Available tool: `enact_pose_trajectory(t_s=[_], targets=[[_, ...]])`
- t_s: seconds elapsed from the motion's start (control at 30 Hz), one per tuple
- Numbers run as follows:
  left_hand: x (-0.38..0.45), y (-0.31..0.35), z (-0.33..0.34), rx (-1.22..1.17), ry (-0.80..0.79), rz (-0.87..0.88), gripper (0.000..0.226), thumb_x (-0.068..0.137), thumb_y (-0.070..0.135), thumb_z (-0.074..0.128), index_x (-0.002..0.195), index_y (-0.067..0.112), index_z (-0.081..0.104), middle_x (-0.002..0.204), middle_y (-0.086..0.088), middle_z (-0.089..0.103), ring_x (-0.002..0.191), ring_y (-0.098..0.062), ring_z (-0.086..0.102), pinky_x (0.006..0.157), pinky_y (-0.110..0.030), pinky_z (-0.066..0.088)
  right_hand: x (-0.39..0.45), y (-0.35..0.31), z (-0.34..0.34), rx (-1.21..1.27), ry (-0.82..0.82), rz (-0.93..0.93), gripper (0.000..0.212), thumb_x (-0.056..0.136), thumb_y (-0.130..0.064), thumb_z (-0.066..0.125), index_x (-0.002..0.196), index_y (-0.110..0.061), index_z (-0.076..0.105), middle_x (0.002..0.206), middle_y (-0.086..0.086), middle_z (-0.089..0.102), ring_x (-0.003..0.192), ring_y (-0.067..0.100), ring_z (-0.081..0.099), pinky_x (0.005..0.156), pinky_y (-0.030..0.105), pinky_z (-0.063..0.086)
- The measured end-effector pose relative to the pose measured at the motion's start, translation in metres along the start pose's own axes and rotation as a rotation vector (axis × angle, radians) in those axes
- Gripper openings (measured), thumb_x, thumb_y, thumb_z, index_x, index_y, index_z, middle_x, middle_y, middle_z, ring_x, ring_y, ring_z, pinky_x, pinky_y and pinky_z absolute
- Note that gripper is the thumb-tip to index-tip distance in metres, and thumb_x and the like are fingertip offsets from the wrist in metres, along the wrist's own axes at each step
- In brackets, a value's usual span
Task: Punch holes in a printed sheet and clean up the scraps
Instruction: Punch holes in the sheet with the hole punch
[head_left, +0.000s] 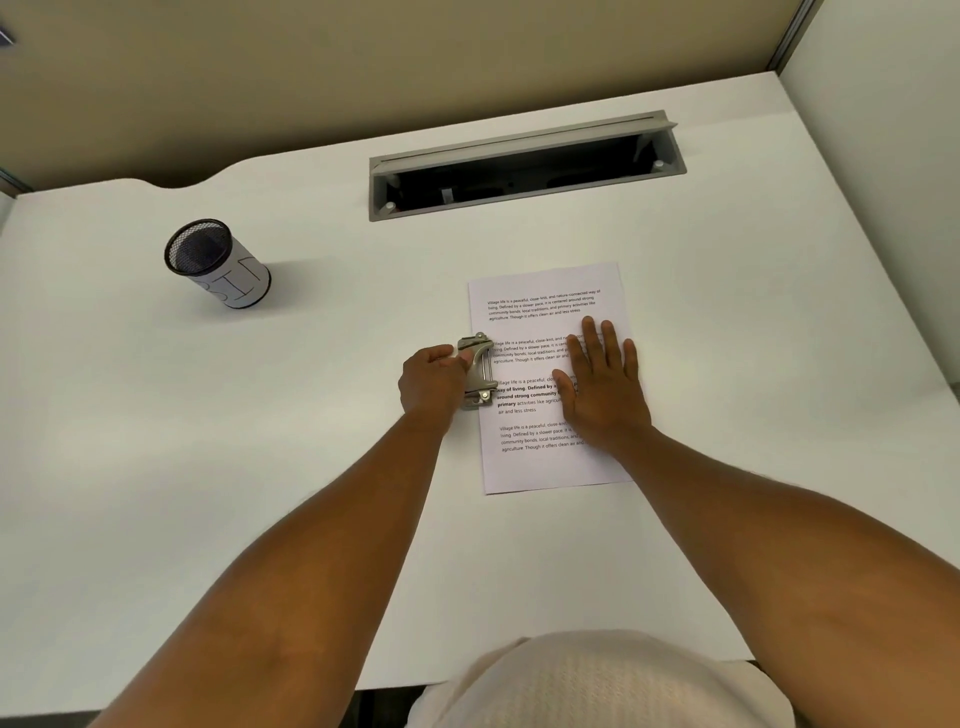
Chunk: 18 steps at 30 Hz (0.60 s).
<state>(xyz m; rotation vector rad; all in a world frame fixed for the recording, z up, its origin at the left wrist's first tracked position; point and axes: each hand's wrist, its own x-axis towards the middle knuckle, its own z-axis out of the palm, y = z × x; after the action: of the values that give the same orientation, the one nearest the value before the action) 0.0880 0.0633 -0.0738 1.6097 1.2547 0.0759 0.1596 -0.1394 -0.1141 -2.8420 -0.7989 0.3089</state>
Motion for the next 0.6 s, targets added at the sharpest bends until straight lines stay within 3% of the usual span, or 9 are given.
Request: enact_pose_trajectory(t_s=[0.17,0.27,0.43,0.6], targets=[[0.000,0.004,-0.001,0.047,-0.009,0.005,0.039,0.082,0.037,0.075,0.117,0.020,0.070,0.111,0.005,0.069,0.098,-0.017,0.063,0.085,-0.026,0.049,0.002,0.000,-0.005,0.014,-0.035,0.012,0.064,0.098,-0.048,0.018,0.153,-0.016,0.015,0.162,0.005,-0.006,0.149,0.023,-0.011,0.121,0.047,-0.004],[-0.006,0.009,-0.001,0.102,-0.009,0.037,0.010,0.085,0.036,0.071,0.087,0.027,0.068,0.090,0.008,0.065,0.089,-0.019,0.061,0.076,-0.024,0.044,0.003,0.001,-0.010,0.025,-0.057,0.006,0.062,0.099,-0.048,0.022,0.153,-0.017,0.016,0.162,0.004,-0.006,0.149,0.023,-0.011,0.121,0.046,-0.004],[-0.015,0.019,0.000,0.165,-0.013,0.064,0.025,0.086,0.036,0.065,0.065,0.024,0.059,0.071,0.009,0.059,0.076,-0.022,0.057,0.070,-0.026,0.046,0.006,0.004,-0.021,0.054,-0.100,-0.007,0.059,0.100,-0.046,0.028,0.152,-0.018,0.020,0.163,0.003,-0.004,0.149,0.022,-0.008,0.121,0.044,-0.002],[-0.021,0.023,-0.001,0.241,-0.031,0.095,0.025,0.085,0.037,0.062,0.070,0.016,0.065,0.065,0.000,0.058,0.064,-0.025,0.050,0.051,-0.024,0.036,0.002,0.005,-0.028,0.134,-0.085,-0.005,0.058,0.099,-0.044,0.031,0.150,-0.016,0.026,0.163,0.003,0.003,0.150,0.020,-0.004,0.122,0.041,0.002]])
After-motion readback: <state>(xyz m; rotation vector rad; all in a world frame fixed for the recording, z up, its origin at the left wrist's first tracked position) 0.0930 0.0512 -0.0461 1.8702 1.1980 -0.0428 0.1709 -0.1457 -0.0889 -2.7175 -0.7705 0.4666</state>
